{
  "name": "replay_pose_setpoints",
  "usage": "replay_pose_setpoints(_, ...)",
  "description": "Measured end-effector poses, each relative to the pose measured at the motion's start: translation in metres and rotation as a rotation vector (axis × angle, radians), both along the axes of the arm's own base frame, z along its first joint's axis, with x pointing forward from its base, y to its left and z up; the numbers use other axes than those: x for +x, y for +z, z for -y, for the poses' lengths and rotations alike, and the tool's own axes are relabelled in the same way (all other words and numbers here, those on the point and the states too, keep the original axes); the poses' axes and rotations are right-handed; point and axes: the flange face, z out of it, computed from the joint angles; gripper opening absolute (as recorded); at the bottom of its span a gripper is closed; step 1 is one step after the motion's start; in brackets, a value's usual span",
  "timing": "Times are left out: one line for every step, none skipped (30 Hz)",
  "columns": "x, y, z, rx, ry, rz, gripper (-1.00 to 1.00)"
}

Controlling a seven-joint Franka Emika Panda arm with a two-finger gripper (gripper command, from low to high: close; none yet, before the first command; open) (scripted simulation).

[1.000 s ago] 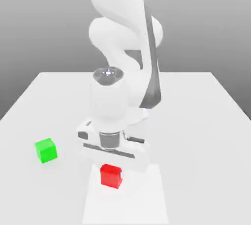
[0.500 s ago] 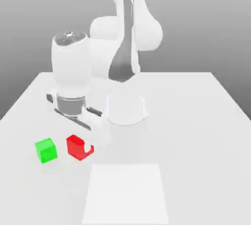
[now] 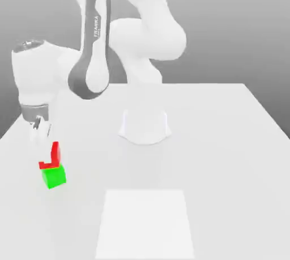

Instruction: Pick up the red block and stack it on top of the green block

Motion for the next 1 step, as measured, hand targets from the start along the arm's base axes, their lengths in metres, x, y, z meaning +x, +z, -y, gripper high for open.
replay_pose_setpoints(0.0000, 0.0000, 0.0000, 0.000, 0.000, 0.000, 1.00)
